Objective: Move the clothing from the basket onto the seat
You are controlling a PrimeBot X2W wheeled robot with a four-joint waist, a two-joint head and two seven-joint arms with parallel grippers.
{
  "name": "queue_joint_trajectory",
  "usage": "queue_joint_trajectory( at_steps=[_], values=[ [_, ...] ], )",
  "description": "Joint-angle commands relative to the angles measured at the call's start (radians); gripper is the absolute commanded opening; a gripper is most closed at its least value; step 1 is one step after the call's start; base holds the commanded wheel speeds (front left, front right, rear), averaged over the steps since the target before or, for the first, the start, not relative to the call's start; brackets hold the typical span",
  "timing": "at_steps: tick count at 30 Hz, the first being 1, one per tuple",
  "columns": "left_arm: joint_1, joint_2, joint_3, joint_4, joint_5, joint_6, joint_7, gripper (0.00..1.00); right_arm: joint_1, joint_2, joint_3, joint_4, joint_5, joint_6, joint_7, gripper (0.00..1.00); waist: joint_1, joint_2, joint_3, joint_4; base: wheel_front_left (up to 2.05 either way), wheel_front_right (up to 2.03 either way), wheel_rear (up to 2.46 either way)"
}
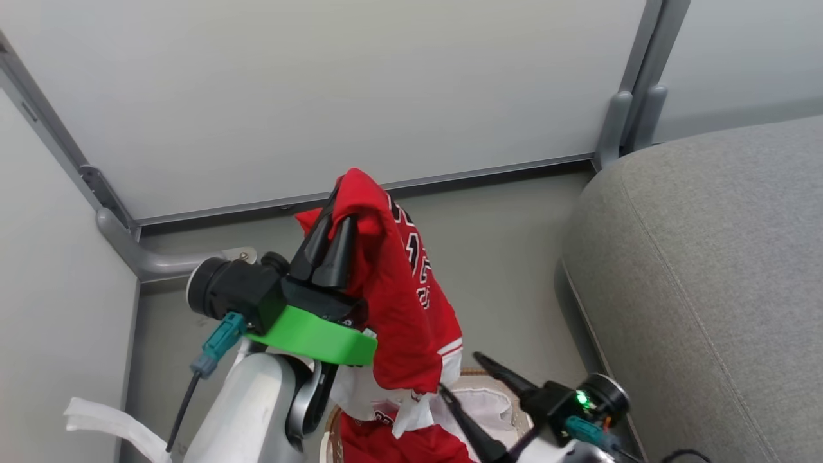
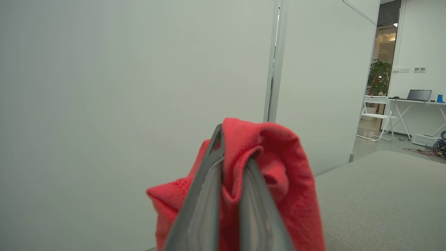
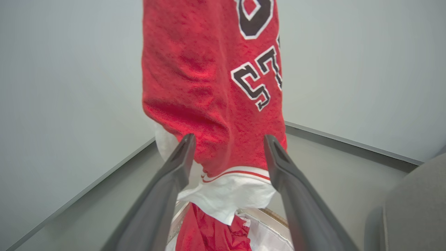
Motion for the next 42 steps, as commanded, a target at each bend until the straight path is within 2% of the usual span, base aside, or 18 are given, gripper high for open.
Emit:
queue_joint_trajectory(
  at_steps=[1,4,7,18,28,29,30,31,42],
  values=[
    [-0.018,0.002,-0.008,-0.001,-0.013,0.006,-0.001,0.00,-0.028,-0.008,0.025,0.003,0.010,-0.001,-0.005,1.00,0.0001,0.0000,0.002,0.011,0.00,0.00,0.00],
    [-0.027,0.002,-0.032,0.000,-0.019,0.009,-0.001,0.00,-0.072,-0.007,0.093,0.033,0.017,-0.001,-0.005,1.00,0.0001,0.0000,0.003,0.025,0.00,0.00,0.00],
    [-0.034,0.002,-0.058,0.000,-0.027,0.014,-0.001,0.00,-0.119,0.003,0.119,0.077,-0.003,-0.001,-0.005,1.00,0.0001,0.0000,0.005,0.042,0.00,0.00,0.00],
    [-0.059,0.002,-0.139,0.008,-0.055,0.018,-0.001,0.00,-0.192,0.039,0.113,0.160,-0.044,-0.001,-0.005,1.00,0.0001,0.0000,0.019,0.115,0.00,0.00,0.00],
    [-0.072,0.002,-0.195,0.003,-0.076,0.029,-0.001,0.00,-0.238,0.042,0.123,0.157,0.016,-0.001,-0.005,1.00,0.0001,0.0000,0.040,0.160,0.00,0.00,0.00],
    [-0.074,0.001,-0.199,0.003,-0.079,0.030,-0.001,0.00,-0.242,0.042,0.122,0.171,0.020,-0.001,-0.005,0.75,0.0001,0.0000,0.042,0.162,0.00,0.00,0.00],
    [-0.076,0.001,-0.203,0.002,-0.080,0.030,-0.001,0.00,-0.243,0.042,0.123,0.184,0.027,-0.001,-0.005,0.26,0.0001,0.0000,0.043,0.164,0.00,0.00,0.00],
    [-0.078,0.001,-0.206,0.002,-0.082,0.030,-0.001,0.00,-0.246,0.042,0.127,0.198,0.037,-0.001,-0.005,0.00,0.0001,0.0000,0.043,0.166,0.00,0.00,0.00],
    [-0.073,0.001,-0.200,0.003,-0.085,0.036,-0.001,0.00,-0.242,0.043,0.116,0.252,0.089,-0.001,-0.005,0.00,0.0001,0.0000,0.046,0.152,0.00,0.00,0.00]
  ],
)
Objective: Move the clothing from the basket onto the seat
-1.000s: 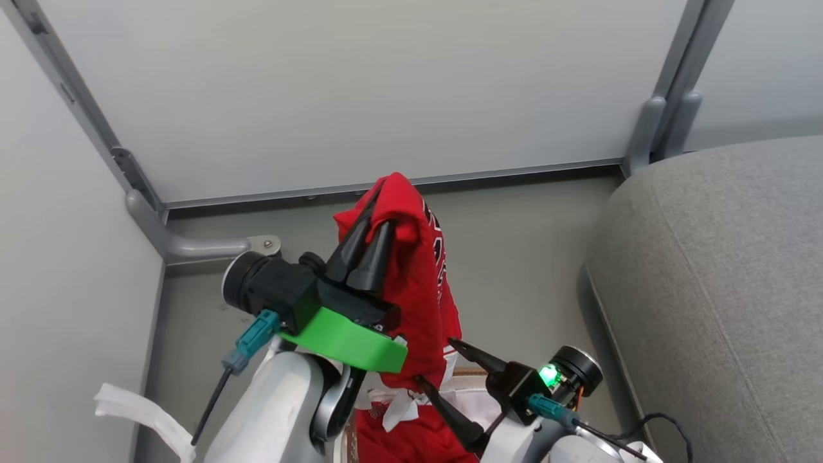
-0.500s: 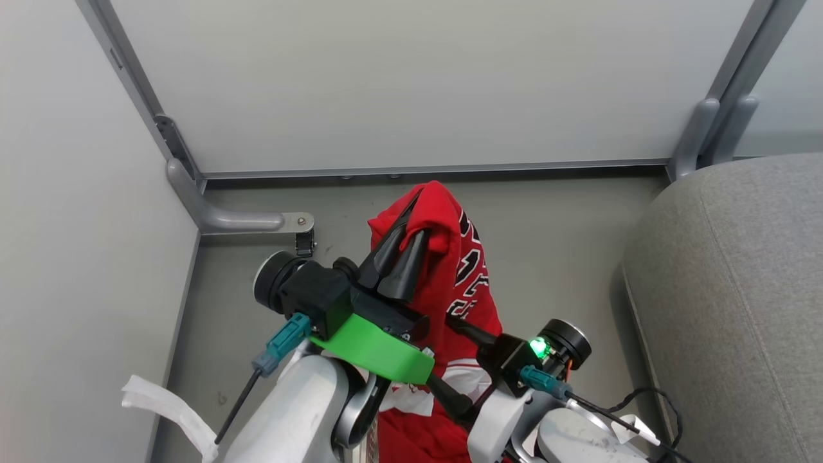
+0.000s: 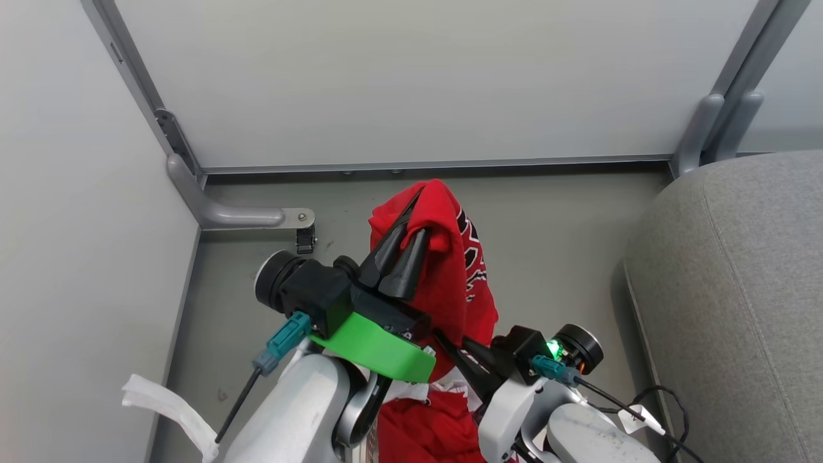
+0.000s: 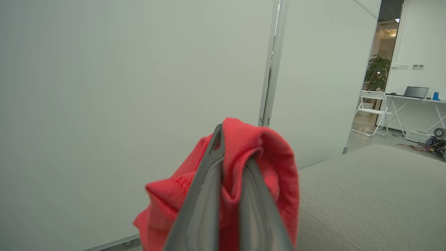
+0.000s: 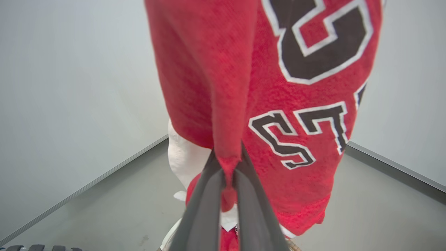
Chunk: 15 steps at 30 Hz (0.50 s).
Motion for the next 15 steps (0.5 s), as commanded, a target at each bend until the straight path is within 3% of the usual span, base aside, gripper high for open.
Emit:
queue_joint_trajectory(
  at_steps=[1,13,14,15],
  values=[
    [-0.012,0.001,0.004,-0.002,-0.004,0.001,-0.001,0.00,0.013,-0.003,-0.003,0.002,0.007,-0.001,-0.005,0.00,0.0000,0.0000,0.001,-0.007,0.00,0.00,0.00],
    [-0.008,0.001,0.009,-0.003,0.010,-0.002,-0.001,0.00,0.016,-0.003,-0.010,-0.030,0.017,-0.001,-0.005,0.00,0.0000,0.0000,0.004,-0.035,0.00,0.00,0.00],
    [-0.004,0.001,0.011,-0.001,0.009,-0.002,-0.001,0.46,0.019,-0.003,-0.014,-0.033,0.018,-0.001,-0.005,0.00,0.0000,0.0000,0.003,-0.038,0.00,0.00,0.00],
    [0.002,0.001,0.011,0.005,0.004,-0.001,-0.001,1.00,0.020,-0.003,-0.016,-0.038,0.017,-0.001,-0.005,0.00,0.0000,0.0000,0.003,-0.041,0.00,0.00,0.00]
  ],
)
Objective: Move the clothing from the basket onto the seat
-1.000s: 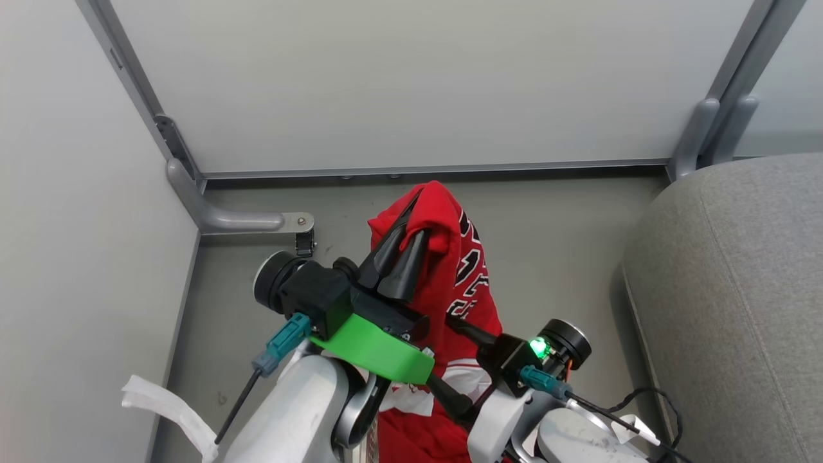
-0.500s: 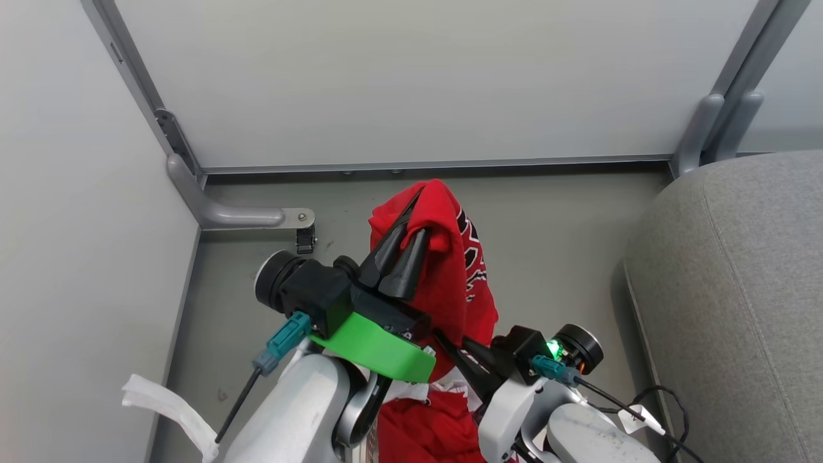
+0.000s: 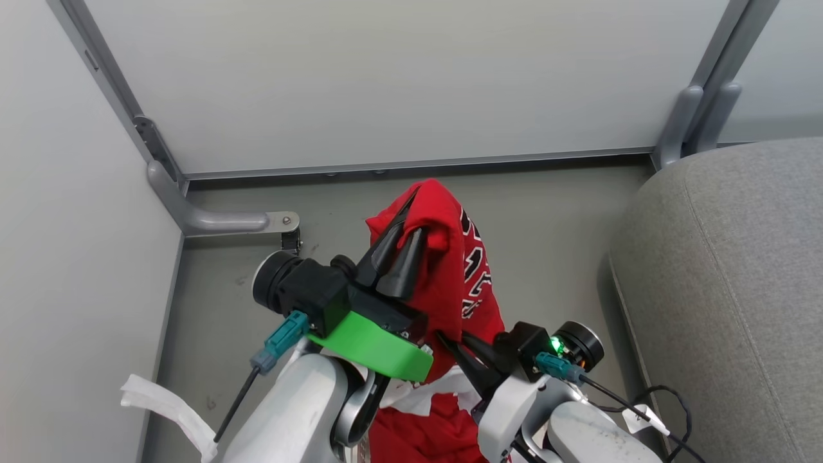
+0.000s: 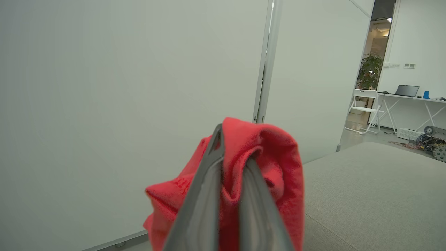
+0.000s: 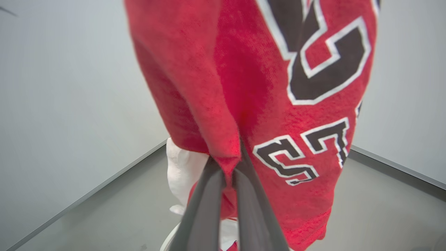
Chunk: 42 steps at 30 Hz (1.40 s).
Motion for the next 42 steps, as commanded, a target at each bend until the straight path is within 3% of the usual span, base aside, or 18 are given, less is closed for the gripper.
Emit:
queue_joint_trajectory(
  at_steps=[1,10,23,34,42],
  values=[
    [0.004,0.002,0.007,0.005,0.003,0.000,0.000,1.00,0.014,-0.004,-0.005,-0.008,0.002,-0.001,-0.005,0.00,0.0000,-0.0001,-0.002,-0.008,0.00,0.00,0.00],
    [0.029,0.002,0.036,0.024,0.029,0.001,0.000,1.00,0.044,-0.004,-0.032,-0.053,-0.007,-0.001,-0.005,0.00,0.0000,-0.0001,-0.010,-0.106,0.00,0.00,0.00],
    [0.081,0.002,0.097,0.061,0.109,-0.019,0.000,1.00,0.073,-0.004,-0.080,-0.108,-0.016,-0.001,-0.005,0.00,0.0000,-0.0001,0.019,-0.398,0.00,0.00,0.00],
    [0.105,0.003,0.126,0.075,0.149,-0.035,0.000,1.00,0.105,-0.003,-0.140,-0.165,-0.002,-0.001,-0.005,0.00,0.0000,-0.0001,0.061,-0.595,0.00,0.00,0.00],
    [0.065,0.004,0.079,0.103,0.144,-0.043,0.000,1.00,0.136,-0.002,-0.248,-0.217,-0.001,-0.001,-0.005,0.00,0.0000,-0.0001,0.108,-0.633,0.00,0.00,0.00]
  ],
)
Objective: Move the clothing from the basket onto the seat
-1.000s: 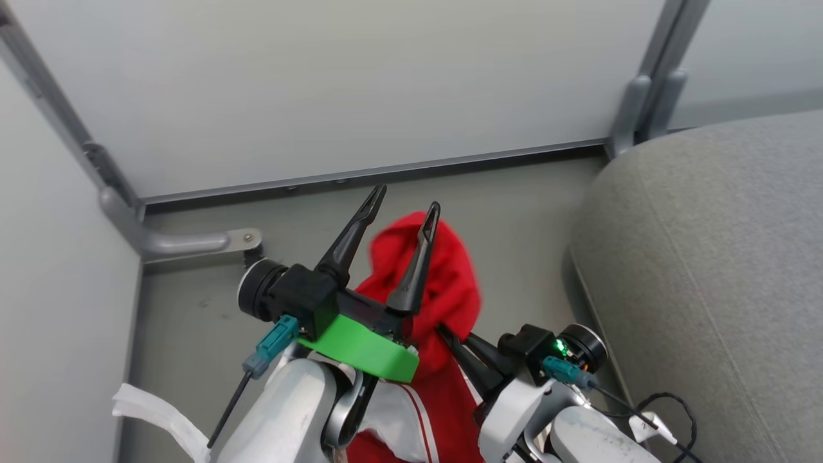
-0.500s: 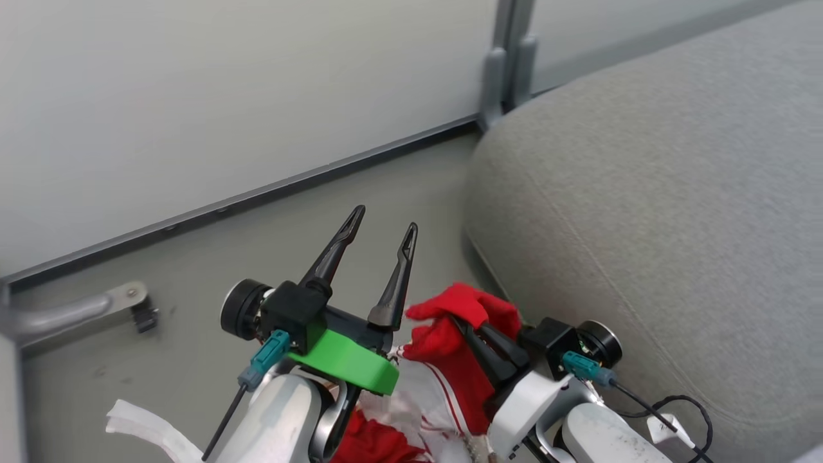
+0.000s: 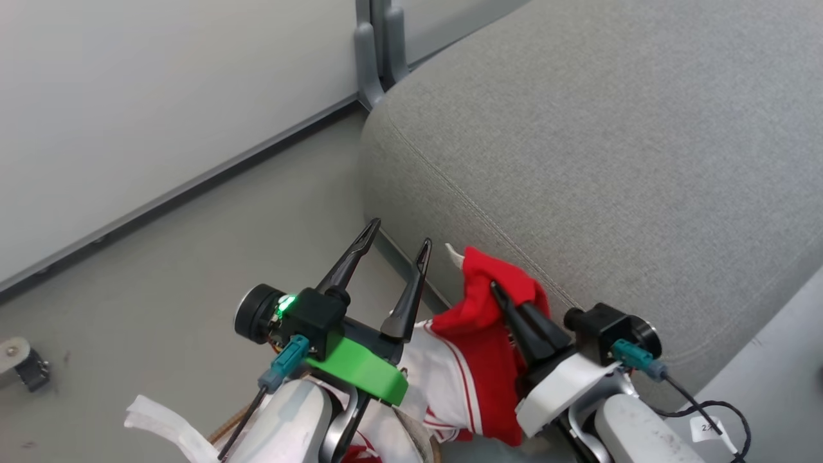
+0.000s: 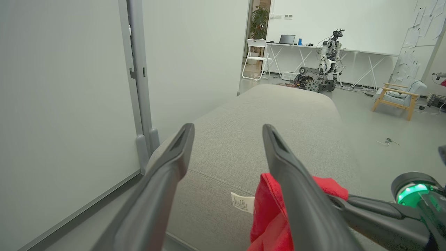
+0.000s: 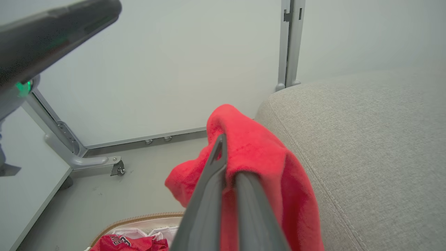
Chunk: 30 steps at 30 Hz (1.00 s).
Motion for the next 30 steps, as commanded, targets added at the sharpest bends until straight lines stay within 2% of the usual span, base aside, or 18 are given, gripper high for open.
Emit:
queue_joint_trajectory(
  at_steps=[1,7,15,25,28,30],
  values=[
    [-0.020,0.005,-0.008,0.005,-0.008,-0.004,0.001,1.00,0.001,0.000,-0.025,-0.010,0.001,-0.001,-0.005,0.00,0.0001,-0.0001,0.046,-0.035,0.00,0.00,0.00],
    [-0.054,0.006,-0.044,0.024,0.004,-0.005,0.001,1.00,-0.081,-0.012,-0.097,-0.025,-0.057,-0.001,-0.005,0.00,0.0001,-0.0001,0.099,-0.040,0.00,0.00,0.00],
    [-0.065,0.031,-0.023,0.036,0.031,-0.004,0.001,1.00,-0.334,-0.156,-0.132,-0.006,-0.106,-0.001,-0.005,0.00,0.0001,-0.0001,0.206,-0.033,0.00,0.00,0.00],
    [-0.148,0.066,-0.046,0.026,0.051,-0.005,0.001,1.00,-0.667,-0.378,-0.318,0.078,-0.160,-0.001,-0.005,0.00,0.0001,-0.0001,0.367,0.074,0.00,0.00,0.00],
    [-0.174,0.069,-0.061,0.026,0.051,-0.005,0.001,1.00,-0.721,-0.414,-0.387,0.123,-0.172,-0.001,-0.004,0.00,0.0001,-0.0001,0.406,0.112,0.00,0.00,0.00],
    [-0.188,0.069,-0.066,0.028,0.050,-0.005,0.001,1.00,-0.730,-0.408,-0.436,0.148,-0.179,-0.001,-0.003,0.00,0.0001,-0.0001,0.427,0.134,0.00,0.00,0.00]
  ],
)
